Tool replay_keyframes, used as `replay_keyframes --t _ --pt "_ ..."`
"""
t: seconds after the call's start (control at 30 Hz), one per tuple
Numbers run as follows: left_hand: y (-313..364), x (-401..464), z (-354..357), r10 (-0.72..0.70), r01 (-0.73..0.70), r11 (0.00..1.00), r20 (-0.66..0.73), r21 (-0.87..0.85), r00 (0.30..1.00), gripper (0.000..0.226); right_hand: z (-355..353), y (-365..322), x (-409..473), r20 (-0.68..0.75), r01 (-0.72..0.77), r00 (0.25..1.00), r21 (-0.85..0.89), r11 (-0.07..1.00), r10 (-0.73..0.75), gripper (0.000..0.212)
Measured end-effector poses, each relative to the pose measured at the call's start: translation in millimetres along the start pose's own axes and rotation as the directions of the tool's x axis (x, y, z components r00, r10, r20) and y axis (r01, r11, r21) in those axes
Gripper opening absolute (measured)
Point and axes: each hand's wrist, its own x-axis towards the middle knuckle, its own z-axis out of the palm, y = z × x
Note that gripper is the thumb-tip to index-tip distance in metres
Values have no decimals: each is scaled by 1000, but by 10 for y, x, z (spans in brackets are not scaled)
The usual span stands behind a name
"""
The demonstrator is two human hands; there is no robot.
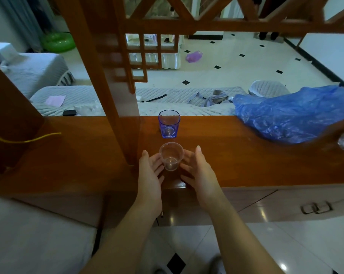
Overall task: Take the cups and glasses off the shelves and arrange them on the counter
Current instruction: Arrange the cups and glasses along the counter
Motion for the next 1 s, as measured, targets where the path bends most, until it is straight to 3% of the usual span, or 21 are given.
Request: replay_keyframes --t 0.23,0.43,0.67,0.8,1.0 --pt "-21 -28 -22 -5 2 997 -44 -77 999 62 -33 2 -65 -14 -6 1000 7 1000 6 60" --pt "22 -168 95 156 -166 984 -150 -57 976 55 -254 -40 -196 -29 -2 1000 41 999 3 62" --pt "161 -576 923 177 -188 979 -134 -73 975 54 -1104 -264 -437 -94 85 993 159 984 -71 58" --pt "-273 -1050 1697 344 -345 938 17 42 939 51 -2035 -387 -774 -204 177 969 188 966 -138 58" --pt "-1088 -1737 3176 275 -308 949 300 70 914 50 -3807 -388 -1507 -455 284 880 267 921 -139 57"
